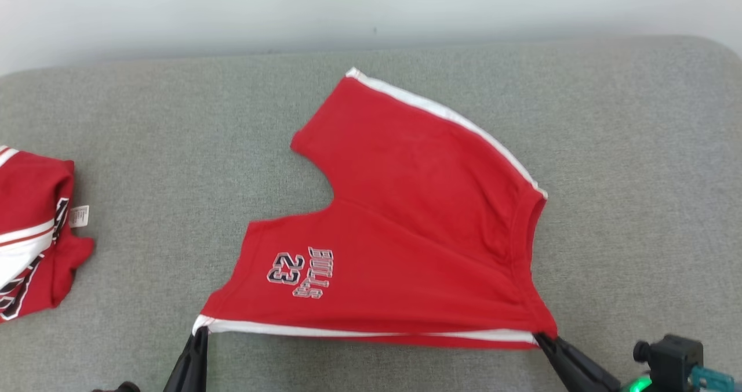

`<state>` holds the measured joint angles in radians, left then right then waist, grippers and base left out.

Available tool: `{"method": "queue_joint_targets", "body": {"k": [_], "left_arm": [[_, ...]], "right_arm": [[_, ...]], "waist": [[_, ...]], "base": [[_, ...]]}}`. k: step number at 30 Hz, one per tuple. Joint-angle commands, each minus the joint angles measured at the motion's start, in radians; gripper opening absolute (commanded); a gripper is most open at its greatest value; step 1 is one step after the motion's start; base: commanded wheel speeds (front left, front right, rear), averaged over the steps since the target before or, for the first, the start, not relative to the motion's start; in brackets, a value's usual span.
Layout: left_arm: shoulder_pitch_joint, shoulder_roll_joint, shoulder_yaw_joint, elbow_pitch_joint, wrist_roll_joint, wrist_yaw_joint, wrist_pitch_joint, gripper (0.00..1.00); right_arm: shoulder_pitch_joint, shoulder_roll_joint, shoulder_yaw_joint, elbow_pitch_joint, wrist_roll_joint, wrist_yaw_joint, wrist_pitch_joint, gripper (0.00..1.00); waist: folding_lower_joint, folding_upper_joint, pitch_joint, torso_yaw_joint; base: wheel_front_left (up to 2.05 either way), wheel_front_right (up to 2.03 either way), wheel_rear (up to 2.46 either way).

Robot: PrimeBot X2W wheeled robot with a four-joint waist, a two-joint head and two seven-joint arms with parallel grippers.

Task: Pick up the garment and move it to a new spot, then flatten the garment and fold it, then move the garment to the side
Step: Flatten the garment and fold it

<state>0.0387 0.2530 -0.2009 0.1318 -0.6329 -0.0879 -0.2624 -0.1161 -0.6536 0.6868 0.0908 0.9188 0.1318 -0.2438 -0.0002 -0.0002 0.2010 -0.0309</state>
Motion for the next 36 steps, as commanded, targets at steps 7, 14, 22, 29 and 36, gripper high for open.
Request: {"method": "queue_joint_targets", "body": {"k": [7,14,22,29,36], "left_arm": [[-0.022,0.032,-0.015,-0.009,0.057,-0.017,0.002,0.0],[-0.243,0.134,-0.057,-0.018,0.102,-0.035,0.095,0.0],[-0.626,0.24,-0.164,0.04,0.123,-0.042,0.241,0.0],[-0.877,0.279,-0.285,0.171,0.082,-0.041,0.295,0.0],[-1.127,0.289,-0.426,0.386,0.051,-0.041,0.272,0.0]], "right_arm": [[0.064,0.046,-0.07,-0.065,-0.039,-0.002,0.046,0.0],[-0.024,0.109,-0.139,-0.068,0.002,-0.002,0.063,0.0],[-0.201,0.183,-0.148,0.009,0.036,-0.002,0.051,0.0],[-0.331,0.245,-0.136,0.091,0.025,-0.002,0.02,0.0],[-0.468,0.316,-0.124,0.195,-0.013,-0.002,-0.012,0.0]], "waist": [[0.0002,0.0002,-0.021,-0.022],[0.0002,0.0002,0.03,-0.071],[0.0002,0.0002,0.16,-0.144],[0.0002,0.0002,0.243,-0.196],[0.0002,0.0002,0.321,-0.255]], "base": [[0.0,0.0,0.0],[0.0,0.0,0.0],[0.0,0.0,0.0],[0.0,0.0,0.0],[0.0,0.0,0.0]]}}
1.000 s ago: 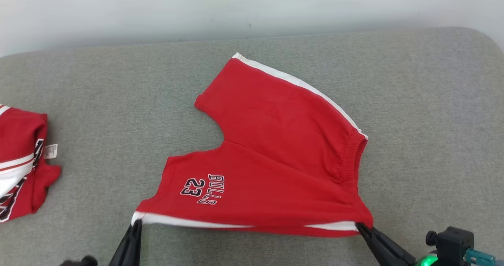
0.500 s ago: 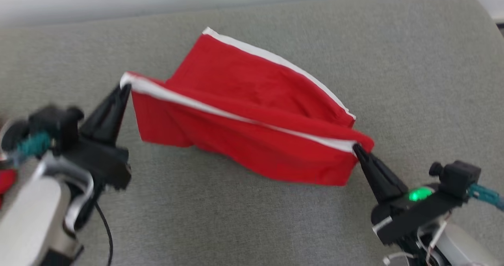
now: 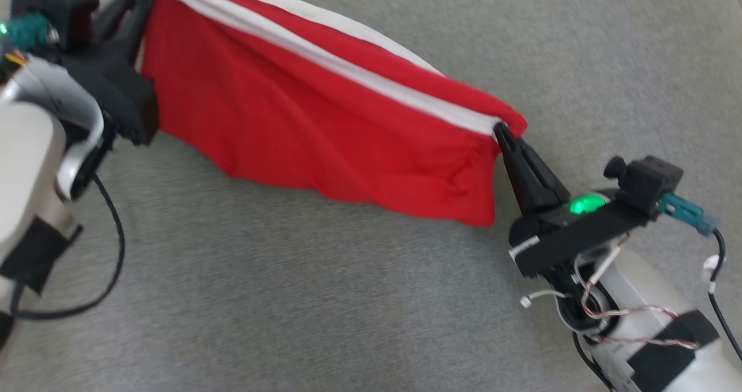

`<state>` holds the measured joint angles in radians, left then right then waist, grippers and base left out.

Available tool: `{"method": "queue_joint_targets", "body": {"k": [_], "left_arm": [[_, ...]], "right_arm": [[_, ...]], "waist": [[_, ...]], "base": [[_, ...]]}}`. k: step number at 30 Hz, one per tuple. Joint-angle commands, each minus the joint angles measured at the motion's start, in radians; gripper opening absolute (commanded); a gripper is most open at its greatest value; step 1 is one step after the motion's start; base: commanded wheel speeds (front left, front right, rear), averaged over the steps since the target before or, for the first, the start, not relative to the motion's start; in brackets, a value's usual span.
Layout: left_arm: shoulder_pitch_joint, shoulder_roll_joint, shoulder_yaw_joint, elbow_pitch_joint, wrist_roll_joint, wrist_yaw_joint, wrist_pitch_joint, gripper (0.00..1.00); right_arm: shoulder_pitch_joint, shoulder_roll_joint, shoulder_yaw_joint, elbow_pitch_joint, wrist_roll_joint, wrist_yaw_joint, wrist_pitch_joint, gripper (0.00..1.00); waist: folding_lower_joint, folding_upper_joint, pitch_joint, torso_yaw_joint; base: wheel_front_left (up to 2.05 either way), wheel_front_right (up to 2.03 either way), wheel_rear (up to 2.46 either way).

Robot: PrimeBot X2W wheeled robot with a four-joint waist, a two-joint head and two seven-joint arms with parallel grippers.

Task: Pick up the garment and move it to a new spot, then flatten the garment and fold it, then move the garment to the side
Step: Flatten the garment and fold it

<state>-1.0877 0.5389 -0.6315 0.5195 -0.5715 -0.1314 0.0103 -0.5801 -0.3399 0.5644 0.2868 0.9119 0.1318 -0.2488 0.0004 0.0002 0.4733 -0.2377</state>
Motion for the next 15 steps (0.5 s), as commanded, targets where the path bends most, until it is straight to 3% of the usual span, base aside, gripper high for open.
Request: {"method": "queue_joint_targets", "body": {"k": [1,9,10,11,12,13,15], "left_arm": [[-0.023,0.004,-0.013,0.023,-0.012,0.002,-0.005,0.0],[-0.144,0.001,-0.134,0.175,-0.011,0.002,-0.087,0.0],[-0.151,-0.003,-0.142,0.194,-0.019,0.002,-0.1,0.0],[-0.155,-0.01,-0.153,0.213,-0.024,0.002,-0.111,0.0],[-0.16,-0.015,-0.167,0.23,-0.024,0.002,-0.12,0.74],[-0.163,-0.017,-0.184,0.244,-0.023,0.002,-0.131,1.0],[-0.17,-0.019,-0.202,0.272,-0.035,0.002,-0.157,1.0]], "right_arm": [[-0.019,0.011,0.0,0.01,-0.012,-0.002,-0.009,0.0],[-0.088,0.066,0.0,0.08,-0.049,-0.002,-0.016,0.0],[-0.092,0.071,-0.001,0.084,-0.055,-0.002,-0.016,0.04],[-0.095,0.072,0.001,0.085,-0.066,-0.002,-0.017,0.38],[-0.093,0.072,0.001,0.083,-0.077,-0.002,-0.017,1.0],[-0.088,0.073,-0.002,0.08,-0.086,-0.002,-0.017,1.0],[-0.071,0.07,-0.011,0.067,-0.11,-0.002,-0.018,1.0]], "waist": [[-0.0004,-0.0002,0.055,-0.054],[-0.0004,-0.0002,0.086,-0.087],[-0.0004,-0.0002,0.086,-0.088],[-0.0004,-0.0002,0.084,-0.087],[-0.0004,-0.0002,0.08,-0.086],[-0.0004,-0.0002,0.074,-0.084],[-0.0004,-0.0002,0.063,-0.078]], "base": [[0.0,0.0,0.0],[0.0,0.0,0.0],[0.0,0.0,0.0],[0.0,0.0,0.0],[0.0,0.0,0.0],[0.0,0.0,0.0],[0.0,0.0,0.0]]}}
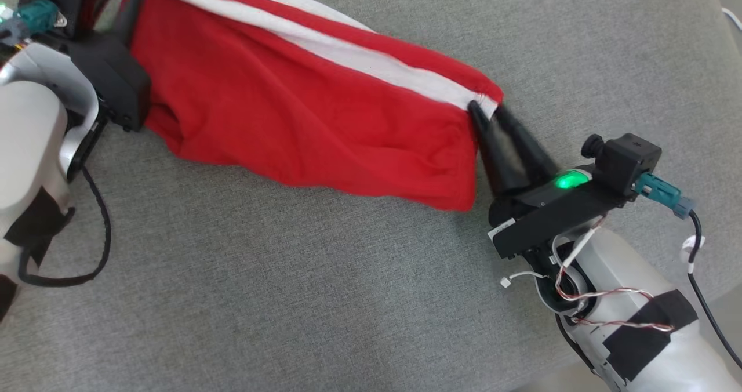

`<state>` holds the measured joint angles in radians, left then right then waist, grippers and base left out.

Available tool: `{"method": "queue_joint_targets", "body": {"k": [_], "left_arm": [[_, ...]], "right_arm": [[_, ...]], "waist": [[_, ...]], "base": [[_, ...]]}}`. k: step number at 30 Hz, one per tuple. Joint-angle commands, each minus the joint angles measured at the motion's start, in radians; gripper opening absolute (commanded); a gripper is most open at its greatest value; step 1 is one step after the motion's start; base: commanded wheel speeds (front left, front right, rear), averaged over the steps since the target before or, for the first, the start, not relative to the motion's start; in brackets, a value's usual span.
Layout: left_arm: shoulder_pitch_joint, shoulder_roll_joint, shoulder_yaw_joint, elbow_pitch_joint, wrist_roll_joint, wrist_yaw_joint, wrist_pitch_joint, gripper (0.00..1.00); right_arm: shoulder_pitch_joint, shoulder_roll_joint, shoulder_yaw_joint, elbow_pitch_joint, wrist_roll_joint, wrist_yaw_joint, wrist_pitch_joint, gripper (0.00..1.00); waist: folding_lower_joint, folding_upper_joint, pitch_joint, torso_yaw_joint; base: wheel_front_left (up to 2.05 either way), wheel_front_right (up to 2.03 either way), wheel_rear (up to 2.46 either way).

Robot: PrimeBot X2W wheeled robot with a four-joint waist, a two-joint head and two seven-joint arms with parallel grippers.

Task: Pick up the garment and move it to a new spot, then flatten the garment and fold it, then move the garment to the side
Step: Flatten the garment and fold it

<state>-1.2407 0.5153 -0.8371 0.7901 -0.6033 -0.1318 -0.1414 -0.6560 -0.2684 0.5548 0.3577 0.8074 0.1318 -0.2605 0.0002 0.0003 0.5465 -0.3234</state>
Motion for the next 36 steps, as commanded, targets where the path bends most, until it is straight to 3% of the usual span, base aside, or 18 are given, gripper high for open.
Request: {"method": "queue_joint_targets", "body": {"k": [1,7,21,28,36], "left_arm": [[-0.015,0.0,-0.002,0.015,-0.014,0.003,-0.019,1.0],[0.005,-0.01,-0.031,0.06,-0.067,0.003,-0.079,1.0],[0.102,0.047,-0.088,0.068,-0.179,0.003,-0.106,1.0],[0.124,0.092,-0.167,0.022,-0.259,0.003,-0.006,1.0],[0.104,0.124,-0.242,-0.007,-0.346,0.003,0.153,1.0]], "right_arm": [[0.016,-0.004,-0.011,-0.011,-0.019,-0.002,-0.006,1.0],[0.112,-0.02,-0.073,-0.076,-0.109,-0.002,-0.006,1.0],[0.406,0.078,-0.256,-0.245,-0.283,-0.002,-0.005,1.0],[0.493,0.117,-0.272,-0.266,-0.309,-0.002,-0.004,1.0],[0.468,0.141,-0.241,-0.262,-0.327,-0.002,-0.004,1.0]], "waist": [[-0.0002,-0.0003,-0.02,0.012],[-0.0002,-0.0003,-0.084,0.036],[-0.0002,-0.0003,-0.214,0.034],[-0.0002,-0.0003,-0.234,0.004],[-0.0002,-0.0003,-0.209,-0.04]], "base": [[0.0,0.0,0.0],[0.0,0.0,0.0],[0.0,0.0,0.0],[0.0,0.0,0.0],[0.0,0.0,0.0]]}}
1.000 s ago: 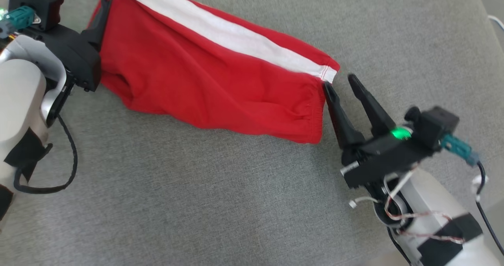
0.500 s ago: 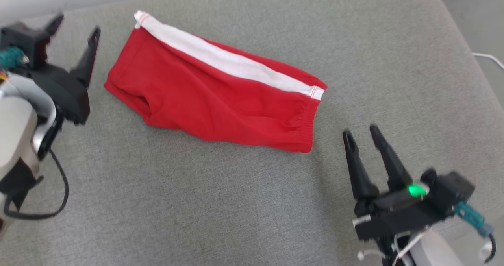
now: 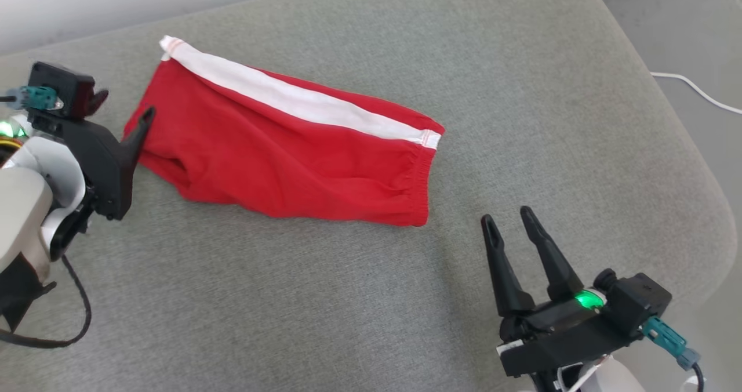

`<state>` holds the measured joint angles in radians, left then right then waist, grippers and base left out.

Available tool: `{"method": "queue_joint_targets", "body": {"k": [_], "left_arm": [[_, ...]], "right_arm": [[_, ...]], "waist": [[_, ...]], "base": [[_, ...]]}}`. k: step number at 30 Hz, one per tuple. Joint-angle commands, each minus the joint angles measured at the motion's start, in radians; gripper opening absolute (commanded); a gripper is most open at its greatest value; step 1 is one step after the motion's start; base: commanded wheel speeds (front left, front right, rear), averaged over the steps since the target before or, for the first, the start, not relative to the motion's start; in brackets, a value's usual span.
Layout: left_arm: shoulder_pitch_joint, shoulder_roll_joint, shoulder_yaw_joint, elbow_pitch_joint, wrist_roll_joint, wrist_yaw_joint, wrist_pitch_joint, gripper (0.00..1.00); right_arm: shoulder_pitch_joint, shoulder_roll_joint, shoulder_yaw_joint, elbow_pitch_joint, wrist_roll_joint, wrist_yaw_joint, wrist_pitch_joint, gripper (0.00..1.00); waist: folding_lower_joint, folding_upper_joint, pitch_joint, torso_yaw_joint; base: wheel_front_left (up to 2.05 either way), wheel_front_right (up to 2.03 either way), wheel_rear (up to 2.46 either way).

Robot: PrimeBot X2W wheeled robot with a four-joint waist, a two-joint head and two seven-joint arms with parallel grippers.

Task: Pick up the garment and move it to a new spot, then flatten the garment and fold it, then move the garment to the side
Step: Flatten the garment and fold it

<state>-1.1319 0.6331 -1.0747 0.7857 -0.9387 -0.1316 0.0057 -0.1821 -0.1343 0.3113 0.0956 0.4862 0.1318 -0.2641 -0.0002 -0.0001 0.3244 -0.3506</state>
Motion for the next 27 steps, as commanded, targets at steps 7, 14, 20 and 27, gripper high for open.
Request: {"method": "queue_joint_targets", "body": {"k": [7,14,20,27], "left_arm": [[0.004,0.03,-0.061,0.042,-0.068,0.002,0.16,1.0],[0.022,0.011,-0.068,0.063,-0.153,0.002,0.289,0.89],[-0.001,0.001,-0.074,0.014,-0.17,0.002,0.29,0.0],[0.038,-0.008,-0.086,-0.07,-0.185,0.002,0.216,0.0]], "right_arm": [[-0.02,0.024,0.018,0.006,-0.004,-0.002,0.0,1.0],[-0.02,0.033,0.009,0.002,-0.01,-0.002,0.0,1.0],[-0.021,0.027,0.0,-0.001,-0.017,-0.002,0.0,1.0],[0.004,0.01,-0.016,0.027,-0.014,-0.002,0.0,1.0]], "waist": [[0.0002,0.0001,0.035,-0.048],[0.0002,0.0001,0.037,-0.05],[0.0002,0.0001,0.016,-0.015],[0.0002,0.0001,-0.079,0.06]], "base": [[0.0,0.0,0.0],[0.0,0.0,0.0],[0.0,0.0,0.0],[0.0,0.0,0.0]]}}
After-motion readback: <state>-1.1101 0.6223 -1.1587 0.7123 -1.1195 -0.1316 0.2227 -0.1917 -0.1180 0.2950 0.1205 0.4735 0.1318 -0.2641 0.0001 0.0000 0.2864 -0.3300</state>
